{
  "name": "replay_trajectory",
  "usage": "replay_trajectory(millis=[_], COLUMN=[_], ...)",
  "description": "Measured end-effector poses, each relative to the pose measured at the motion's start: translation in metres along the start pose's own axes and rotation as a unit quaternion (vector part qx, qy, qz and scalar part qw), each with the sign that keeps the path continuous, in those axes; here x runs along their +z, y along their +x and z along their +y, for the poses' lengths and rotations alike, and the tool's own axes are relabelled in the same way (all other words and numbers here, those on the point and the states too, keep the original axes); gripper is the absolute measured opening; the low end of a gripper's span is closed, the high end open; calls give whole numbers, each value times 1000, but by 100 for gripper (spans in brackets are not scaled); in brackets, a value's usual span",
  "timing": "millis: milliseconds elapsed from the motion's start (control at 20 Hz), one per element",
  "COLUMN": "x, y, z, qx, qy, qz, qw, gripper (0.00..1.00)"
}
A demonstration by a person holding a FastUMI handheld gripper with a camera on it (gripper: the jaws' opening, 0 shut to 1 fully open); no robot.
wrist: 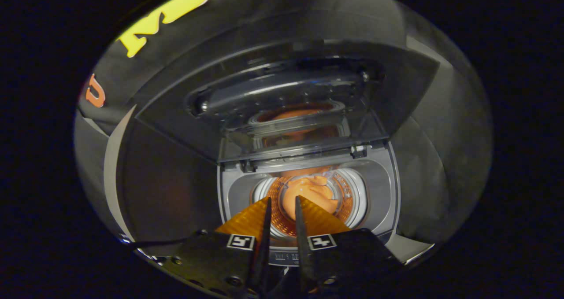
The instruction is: Put the clothes into the washing machine and then close the washing machine lid.
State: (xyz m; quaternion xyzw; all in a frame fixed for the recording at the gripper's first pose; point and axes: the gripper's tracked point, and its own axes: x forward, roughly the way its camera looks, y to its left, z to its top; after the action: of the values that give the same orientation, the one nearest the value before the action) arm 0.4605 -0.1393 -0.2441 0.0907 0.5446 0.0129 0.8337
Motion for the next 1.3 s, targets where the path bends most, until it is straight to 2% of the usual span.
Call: replay_trajectory(millis=[100, 300, 450, 650, 950, 1300], x=[2, 14, 37, 70, 122, 160], y=[-11, -38, -60, -81, -105, -98], z=[7, 27, 42, 52, 53, 64], qx=[2, 20, 44, 54, 25, 14], qy=[-16, -46, -62, -70, -106, -114], qz=[-6, -37, -73, -114, -189, -208], qw=[1000, 998, 994, 990, 976, 971], gripper=[53, 52, 52, 52, 53, 53])
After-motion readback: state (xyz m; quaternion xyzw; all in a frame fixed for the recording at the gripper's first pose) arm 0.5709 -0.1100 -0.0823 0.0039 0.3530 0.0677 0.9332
